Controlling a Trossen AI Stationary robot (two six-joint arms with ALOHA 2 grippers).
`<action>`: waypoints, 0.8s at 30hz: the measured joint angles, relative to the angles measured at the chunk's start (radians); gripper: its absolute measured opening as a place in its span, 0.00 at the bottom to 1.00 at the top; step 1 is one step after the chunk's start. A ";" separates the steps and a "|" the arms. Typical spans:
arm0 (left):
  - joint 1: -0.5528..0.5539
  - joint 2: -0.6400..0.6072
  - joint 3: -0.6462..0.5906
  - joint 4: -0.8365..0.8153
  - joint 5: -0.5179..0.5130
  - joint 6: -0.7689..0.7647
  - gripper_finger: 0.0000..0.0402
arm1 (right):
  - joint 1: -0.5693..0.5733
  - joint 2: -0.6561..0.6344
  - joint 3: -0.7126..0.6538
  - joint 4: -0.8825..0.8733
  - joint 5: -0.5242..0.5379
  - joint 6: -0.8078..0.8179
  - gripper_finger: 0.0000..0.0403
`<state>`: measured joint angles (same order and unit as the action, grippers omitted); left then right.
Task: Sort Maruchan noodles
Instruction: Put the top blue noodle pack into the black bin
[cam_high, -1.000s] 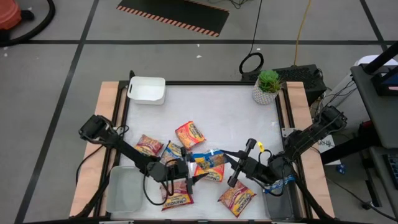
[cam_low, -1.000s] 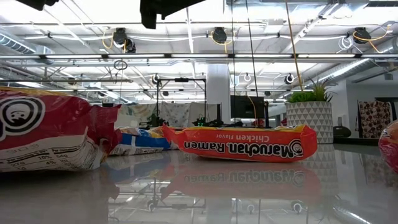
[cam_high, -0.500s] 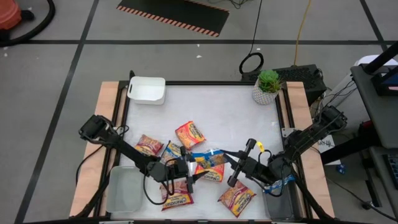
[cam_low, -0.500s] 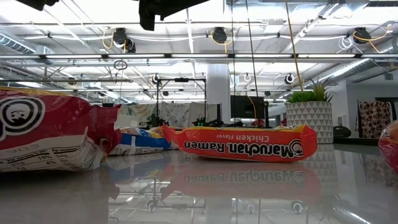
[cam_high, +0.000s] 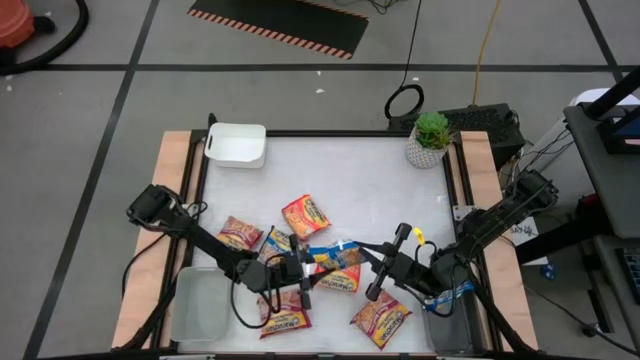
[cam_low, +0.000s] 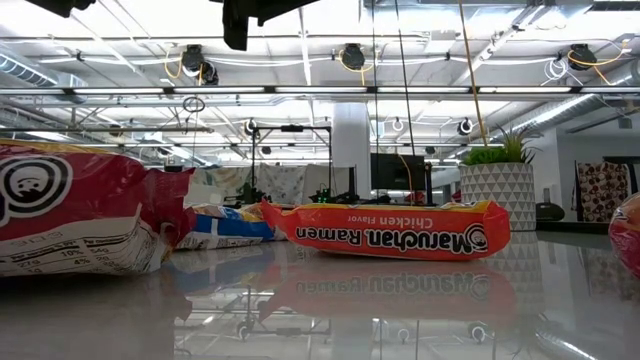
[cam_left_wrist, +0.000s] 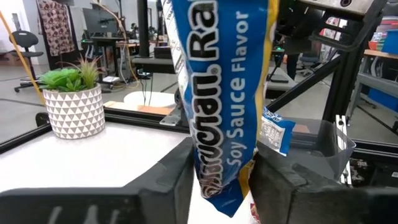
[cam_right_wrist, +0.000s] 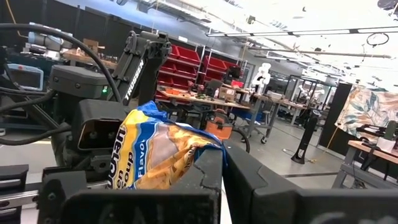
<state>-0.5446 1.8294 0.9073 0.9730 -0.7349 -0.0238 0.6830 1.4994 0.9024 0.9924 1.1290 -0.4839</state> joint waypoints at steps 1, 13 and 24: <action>0.000 0.000 0.000 -0.002 -0.001 0.000 0.31 | 0.000 0.000 0.000 -0.001 0.000 0.000 0.00; -0.008 -0.052 -0.001 -0.133 -0.015 0.045 0.29 | 0.013 -0.001 0.001 -0.033 0.029 -0.020 0.03; -0.045 -0.320 0.000 -0.755 -0.037 -0.114 0.29 | 0.052 -0.022 0.001 -0.064 0.127 0.071 0.27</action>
<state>-0.5893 1.5089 0.9070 0.2178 -0.7717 -0.1380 0.7353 1.4776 0.9031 0.9285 1.2565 -0.4133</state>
